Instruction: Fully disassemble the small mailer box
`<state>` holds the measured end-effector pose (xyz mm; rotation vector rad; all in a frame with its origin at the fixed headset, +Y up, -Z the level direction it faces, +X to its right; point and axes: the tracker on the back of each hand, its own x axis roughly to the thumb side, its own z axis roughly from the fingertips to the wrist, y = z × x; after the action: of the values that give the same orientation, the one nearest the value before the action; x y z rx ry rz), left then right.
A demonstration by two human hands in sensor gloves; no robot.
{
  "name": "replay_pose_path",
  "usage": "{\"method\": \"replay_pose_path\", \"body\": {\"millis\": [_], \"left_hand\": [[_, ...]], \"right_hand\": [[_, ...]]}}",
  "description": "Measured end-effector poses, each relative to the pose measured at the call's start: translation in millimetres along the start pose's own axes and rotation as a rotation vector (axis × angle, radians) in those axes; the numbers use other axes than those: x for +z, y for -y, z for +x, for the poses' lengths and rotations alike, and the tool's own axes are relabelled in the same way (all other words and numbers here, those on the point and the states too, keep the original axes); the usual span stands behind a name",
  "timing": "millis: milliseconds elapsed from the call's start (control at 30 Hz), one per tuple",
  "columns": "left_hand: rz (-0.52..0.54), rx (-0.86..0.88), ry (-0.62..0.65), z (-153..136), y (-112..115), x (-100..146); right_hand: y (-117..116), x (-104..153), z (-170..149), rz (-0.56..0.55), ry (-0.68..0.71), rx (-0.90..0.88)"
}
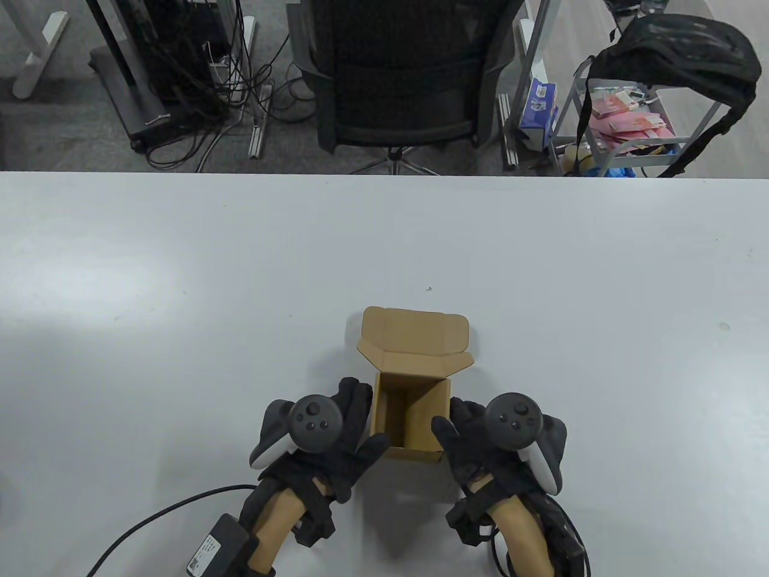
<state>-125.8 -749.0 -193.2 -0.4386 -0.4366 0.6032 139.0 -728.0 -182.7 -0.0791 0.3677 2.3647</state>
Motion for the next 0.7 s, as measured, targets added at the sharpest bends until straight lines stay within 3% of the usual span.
{"method": "replay_pose_path", "body": {"millis": [500,567,667,700], "left_hand": [[-0.005,0.010,-0.002,0.8,0.9,-0.9],[-0.004,0.008,-0.001,0.7,0.9,-0.8],[-0.007,0.007,0.000,0.2,0.7,-0.3],[-0.009,0.007,0.001,-0.2,0.6,-0.2]], "right_hand": [[11.2,-3.1,-16.1,0.093,-0.061,-0.140],[15.5,-0.5,-15.1,0.052,-0.061,-0.134],[31.8,14.4,2.5,-0.218,0.045,-0.098],[33.0,21.3,14.4,-0.298,0.165,-0.036]]}}
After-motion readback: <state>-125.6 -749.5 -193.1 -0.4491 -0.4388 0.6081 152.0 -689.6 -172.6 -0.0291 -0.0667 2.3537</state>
